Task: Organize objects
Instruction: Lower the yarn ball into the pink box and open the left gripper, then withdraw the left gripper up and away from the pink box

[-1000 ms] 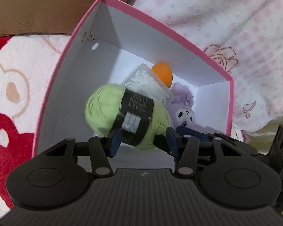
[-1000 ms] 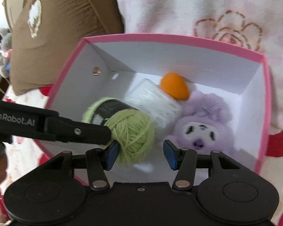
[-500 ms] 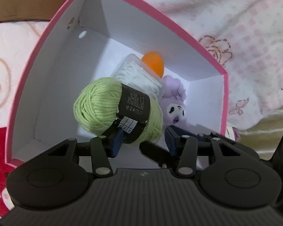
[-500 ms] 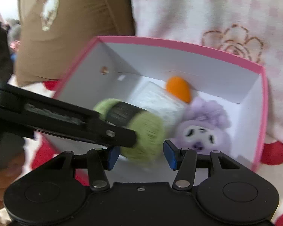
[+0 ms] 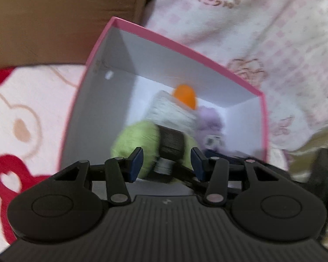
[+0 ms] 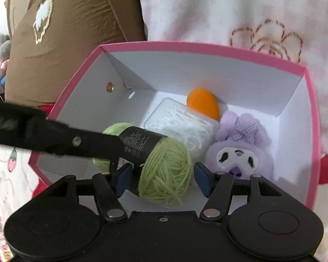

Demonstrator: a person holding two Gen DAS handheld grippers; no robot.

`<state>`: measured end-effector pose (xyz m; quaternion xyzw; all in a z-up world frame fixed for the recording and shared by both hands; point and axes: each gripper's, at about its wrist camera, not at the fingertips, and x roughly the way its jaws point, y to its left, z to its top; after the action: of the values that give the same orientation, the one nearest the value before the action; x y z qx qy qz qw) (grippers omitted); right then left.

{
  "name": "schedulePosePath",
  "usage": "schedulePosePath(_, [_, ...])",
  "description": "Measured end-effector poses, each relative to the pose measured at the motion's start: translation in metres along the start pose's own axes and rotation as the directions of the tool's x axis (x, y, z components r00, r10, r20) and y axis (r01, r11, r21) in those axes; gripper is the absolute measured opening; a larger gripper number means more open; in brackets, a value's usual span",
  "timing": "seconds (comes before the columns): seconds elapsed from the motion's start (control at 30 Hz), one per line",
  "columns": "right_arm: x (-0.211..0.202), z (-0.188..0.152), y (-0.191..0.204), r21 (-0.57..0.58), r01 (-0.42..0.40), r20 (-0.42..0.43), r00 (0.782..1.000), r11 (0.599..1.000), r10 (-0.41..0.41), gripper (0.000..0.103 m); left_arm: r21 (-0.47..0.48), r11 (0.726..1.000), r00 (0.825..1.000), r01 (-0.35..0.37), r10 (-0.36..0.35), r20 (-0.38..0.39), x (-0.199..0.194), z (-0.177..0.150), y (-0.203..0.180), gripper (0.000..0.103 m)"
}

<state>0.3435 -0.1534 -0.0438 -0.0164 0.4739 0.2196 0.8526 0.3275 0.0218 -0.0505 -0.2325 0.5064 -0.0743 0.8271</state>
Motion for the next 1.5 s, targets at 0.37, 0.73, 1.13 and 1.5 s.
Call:
schedulePosePath(0.37, [-0.006,-0.014,-0.004,-0.081,-0.021,0.011,1.000,0.996,0.022,0.060,0.063,0.998,1.000,-0.017,0.017,0.000,0.029,-0.007,-0.003,0.048])
schedulePosePath(0.73, [-0.014,-0.017,-0.007,-0.200,0.057,0.038,0.998,0.978,-0.050,0.044,-0.015,0.999,0.999,0.034,-0.034,-0.024,0.040,-0.010,-0.005,0.047])
schedulePosePath(1.13, [-0.065,-0.029,0.016,-0.179,0.036,0.062,0.998,0.983,-0.025,0.048,0.213,0.977,1.000,0.014,-0.013,-0.005,-0.026,-0.020,-0.027,0.048])
schedulePosePath(1.5, [-0.143,-0.041,0.046,-0.179,0.099,0.107,0.991,0.979,-0.080,0.065,0.308,0.951,0.999,-0.029,0.036,-0.018,-0.102,-0.049,-0.044,0.054])
